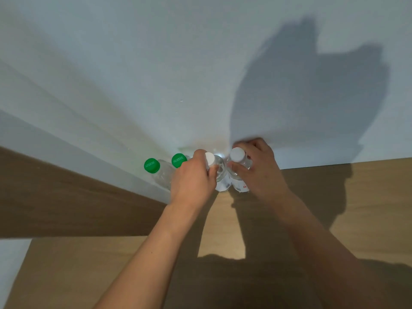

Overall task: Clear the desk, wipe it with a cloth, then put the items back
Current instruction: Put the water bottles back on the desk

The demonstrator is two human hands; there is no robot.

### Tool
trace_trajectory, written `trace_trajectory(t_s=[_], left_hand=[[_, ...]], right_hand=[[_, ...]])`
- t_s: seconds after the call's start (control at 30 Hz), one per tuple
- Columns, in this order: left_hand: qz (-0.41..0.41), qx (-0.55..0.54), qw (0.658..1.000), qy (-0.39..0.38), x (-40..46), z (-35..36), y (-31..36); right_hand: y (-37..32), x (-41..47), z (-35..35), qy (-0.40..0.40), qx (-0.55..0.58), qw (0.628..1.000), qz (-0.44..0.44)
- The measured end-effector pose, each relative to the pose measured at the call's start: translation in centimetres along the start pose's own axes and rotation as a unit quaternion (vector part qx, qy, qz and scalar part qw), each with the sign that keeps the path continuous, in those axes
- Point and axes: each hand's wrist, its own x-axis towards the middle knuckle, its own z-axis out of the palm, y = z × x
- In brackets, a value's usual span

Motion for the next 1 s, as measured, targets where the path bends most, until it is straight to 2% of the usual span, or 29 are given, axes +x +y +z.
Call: trace_trajectory(t_s=[0.23,0.43,0.67,0.8,0.87,1.0], left_hand=[[-0.012,-0.065,0.998,0.003,0.1,0.5,-0.1],[-0.016,-0.09,0.996,-0.008,-0.8,-0.5,0.2],[0.042,-0.065,0.993,0.087,-6.4,-3.6,-1.2],[0.074,-0.043,0.982,0.168,-10.2,-5.0,-2.1],[0.089,-0.042,0.975,0.201,-12.3,-5.3,-3.0],[0.099,-0.051,0.968,0.224,-16.7,-5.6,-5.1]], right_hand=[[0.8,-0.5,1.0,0.044,-0.02,0.999,-0.017],[0.1,-1.5,0.7,0.03,-0.032,0.999,0.008],[-3.8,-5.9,0.7,0.093,-0.081,0.99,-0.074],[-6.8,-8.8,1.3,0.136,-0.105,0.977,-0.129],[-8.4,-10.6,1.6,0.124,-0.11,0.976,-0.145],[-10.4,-15.2,2.0,0.064,-0.148,0.982,-0.102]])
